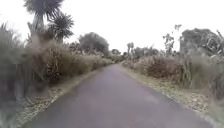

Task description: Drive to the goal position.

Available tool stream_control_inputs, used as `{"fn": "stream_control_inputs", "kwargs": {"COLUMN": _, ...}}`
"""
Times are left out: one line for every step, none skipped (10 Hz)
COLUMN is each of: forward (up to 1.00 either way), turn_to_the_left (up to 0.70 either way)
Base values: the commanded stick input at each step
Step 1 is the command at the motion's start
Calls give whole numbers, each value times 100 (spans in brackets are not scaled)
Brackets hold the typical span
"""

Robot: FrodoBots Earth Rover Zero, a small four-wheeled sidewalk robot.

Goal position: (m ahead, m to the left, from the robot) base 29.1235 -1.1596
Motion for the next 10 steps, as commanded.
{"fn": "stream_control_inputs", "kwargs": {"forward": 85, "turn_to_the_left": 0}}
{"fn": "stream_control_inputs", "kwargs": {"forward": 85, "turn_to_the_left": 0}}
{"fn": "stream_control_inputs", "kwargs": {"forward": 85, "turn_to_the_left": 0}}
{"fn": "stream_control_inputs", "kwargs": {"forward": 85, "turn_to_the_left": 0}}
{"fn": "stream_control_inputs", "kwargs": {"forward": 85, "turn_to_the_left": 0}}
{"fn": "stream_control_inputs", "kwargs": {"forward": 85, "turn_to_the_left": 0}}
{"fn": "stream_control_inputs", "kwargs": {"forward": 85, "turn_to_the_left": 0}}
{"fn": "stream_control_inputs", "kwargs": {"forward": 85, "turn_to_the_left": 0}}
{"fn": "stream_control_inputs", "kwargs": {"forward": 85, "turn_to_the_left": 0}}
{"fn": "stream_control_inputs", "kwargs": {"forward": 85, "turn_to_the_left": 0}}
